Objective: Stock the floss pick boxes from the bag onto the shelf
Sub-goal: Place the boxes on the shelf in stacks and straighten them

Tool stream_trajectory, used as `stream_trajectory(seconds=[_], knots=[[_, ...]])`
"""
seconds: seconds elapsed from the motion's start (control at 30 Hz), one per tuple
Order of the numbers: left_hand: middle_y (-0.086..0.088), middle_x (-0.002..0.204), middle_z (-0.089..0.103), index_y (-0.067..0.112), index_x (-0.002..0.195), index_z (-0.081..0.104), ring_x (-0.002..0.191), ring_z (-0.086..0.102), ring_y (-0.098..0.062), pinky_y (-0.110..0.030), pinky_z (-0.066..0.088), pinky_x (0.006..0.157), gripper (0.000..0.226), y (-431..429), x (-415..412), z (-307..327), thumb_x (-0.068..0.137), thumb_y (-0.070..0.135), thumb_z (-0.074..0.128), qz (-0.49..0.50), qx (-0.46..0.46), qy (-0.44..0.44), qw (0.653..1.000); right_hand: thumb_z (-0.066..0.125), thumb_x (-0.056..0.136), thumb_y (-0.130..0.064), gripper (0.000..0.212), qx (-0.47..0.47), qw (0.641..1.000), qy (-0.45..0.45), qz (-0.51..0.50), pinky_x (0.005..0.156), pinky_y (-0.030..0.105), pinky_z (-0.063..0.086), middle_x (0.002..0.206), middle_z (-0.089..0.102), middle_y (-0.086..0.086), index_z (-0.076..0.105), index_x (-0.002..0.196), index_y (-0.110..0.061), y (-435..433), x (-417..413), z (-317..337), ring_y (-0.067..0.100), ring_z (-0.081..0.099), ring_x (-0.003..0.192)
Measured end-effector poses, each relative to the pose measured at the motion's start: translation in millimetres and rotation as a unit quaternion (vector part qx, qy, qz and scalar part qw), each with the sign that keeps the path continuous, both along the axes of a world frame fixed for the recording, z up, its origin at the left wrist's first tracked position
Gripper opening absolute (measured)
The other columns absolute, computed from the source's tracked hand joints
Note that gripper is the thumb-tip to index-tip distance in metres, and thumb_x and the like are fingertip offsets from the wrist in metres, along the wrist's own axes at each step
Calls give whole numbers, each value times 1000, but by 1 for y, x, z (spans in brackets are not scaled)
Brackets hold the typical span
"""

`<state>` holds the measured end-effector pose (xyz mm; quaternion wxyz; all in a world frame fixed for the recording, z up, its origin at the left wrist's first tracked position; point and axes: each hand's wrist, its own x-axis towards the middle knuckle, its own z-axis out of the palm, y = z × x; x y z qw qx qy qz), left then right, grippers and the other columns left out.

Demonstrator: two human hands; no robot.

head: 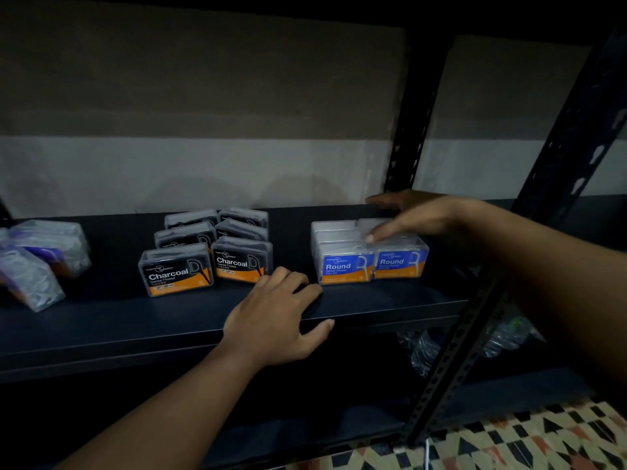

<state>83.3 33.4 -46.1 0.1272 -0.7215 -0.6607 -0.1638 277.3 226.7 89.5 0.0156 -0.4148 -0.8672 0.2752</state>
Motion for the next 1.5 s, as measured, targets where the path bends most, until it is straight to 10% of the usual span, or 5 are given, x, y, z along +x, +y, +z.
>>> stream_trajectory(seconds=[0.2, 0.57, 1.5], knots=[[8, 121, 57, 27, 129, 59, 113, 48, -14, -32, 43, 96, 64, 0, 0, 0, 87, 71, 39, -1, 0, 0, 1000, 96, 44, -44, 137, -9, 994, -105, -21, 117, 39, 29, 158, 27, -7, 15, 154, -35, 13, 18, -11, 18, 32, 142], [9, 123, 56, 28, 132, 57, 115, 46, -13, -31, 42, 97, 66, -1, 0, 1, 88, 72, 37, 1, -10, 2, 1000, 93, 58, -28, 117, 50, 990, -132, 8, 116, 37, 30, 154, 36, -4, 24, 153, -26, 20, 18, -21, 19, 38, 138], [7, 121, 57, 27, 131, 58, 115, 48, -15, -34, 43, 98, 67, 0, 1, 2, 86, 73, 39, 7, -5, 0, 1000, 73, 61, -74, 115, 188, 974, -109, 63, 118, 31, 26, 159, 27, -7, 23, 154, -27, -8, 2, -30, 15, 31, 143]])
